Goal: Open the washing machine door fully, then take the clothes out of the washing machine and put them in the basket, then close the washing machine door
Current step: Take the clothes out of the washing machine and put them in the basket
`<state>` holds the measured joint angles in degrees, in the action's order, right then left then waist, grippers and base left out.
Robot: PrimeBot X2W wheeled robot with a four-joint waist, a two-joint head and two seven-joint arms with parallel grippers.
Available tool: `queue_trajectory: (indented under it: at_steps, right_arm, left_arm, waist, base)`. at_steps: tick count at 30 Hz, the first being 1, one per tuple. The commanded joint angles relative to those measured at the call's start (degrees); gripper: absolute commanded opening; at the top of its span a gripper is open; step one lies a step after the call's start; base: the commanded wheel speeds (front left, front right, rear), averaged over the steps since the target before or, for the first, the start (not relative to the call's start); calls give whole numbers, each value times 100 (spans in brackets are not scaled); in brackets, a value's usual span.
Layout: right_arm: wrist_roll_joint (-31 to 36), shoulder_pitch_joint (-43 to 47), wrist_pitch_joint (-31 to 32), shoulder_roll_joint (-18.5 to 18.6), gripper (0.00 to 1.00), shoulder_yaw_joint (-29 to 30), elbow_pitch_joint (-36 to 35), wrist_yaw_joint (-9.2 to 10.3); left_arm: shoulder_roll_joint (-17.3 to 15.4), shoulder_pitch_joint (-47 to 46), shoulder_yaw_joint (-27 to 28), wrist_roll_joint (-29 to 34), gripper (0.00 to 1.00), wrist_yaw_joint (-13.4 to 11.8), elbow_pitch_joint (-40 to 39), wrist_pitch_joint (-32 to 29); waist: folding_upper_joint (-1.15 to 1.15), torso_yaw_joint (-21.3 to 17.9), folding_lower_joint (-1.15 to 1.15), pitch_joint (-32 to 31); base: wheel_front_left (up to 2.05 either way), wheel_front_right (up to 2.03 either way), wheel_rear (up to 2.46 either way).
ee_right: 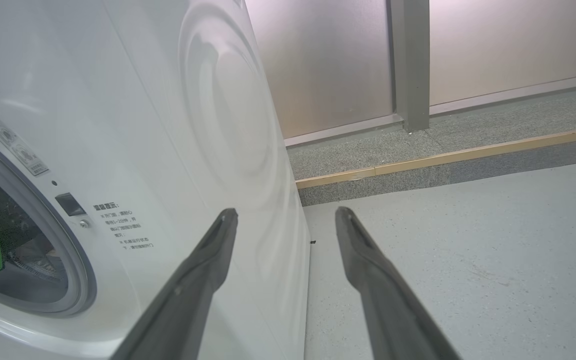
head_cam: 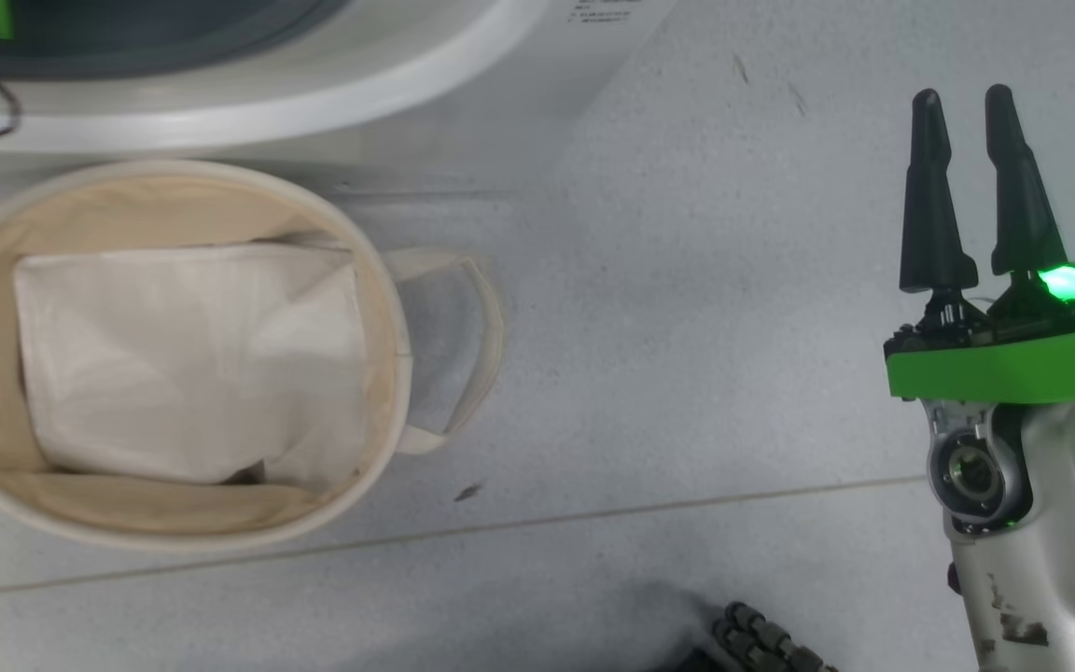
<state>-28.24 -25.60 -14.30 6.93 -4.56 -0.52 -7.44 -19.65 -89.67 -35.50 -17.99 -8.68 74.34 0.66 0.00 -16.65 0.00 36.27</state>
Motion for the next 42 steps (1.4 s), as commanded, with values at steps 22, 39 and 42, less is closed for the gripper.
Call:
queue_trajectory:
  at_steps: [22,39,42]
  right_arm:
    - [45,785,-70,380,100,16,323,-5]
    - [-38,1386,-12,569,100,58,499,-5]
    - [-40,1432,29,576,100,66,475,-5]
  left_arm:
    - [503,2216,1236,-1995,0,1609,-1161,1405]
    - [-690,5406,929,-3760,0,1386,-6428,961]
    - [-904,5755,1035,-3797,0,1103,-7067,873]
  waist:
    - [0,907,0,-1883]
    - [0,1379,0,-3003]
    - [0,1411,0,-3079]
  base:
    - [0,0,0]
    - [0,0,0]
    - [0,0,0]
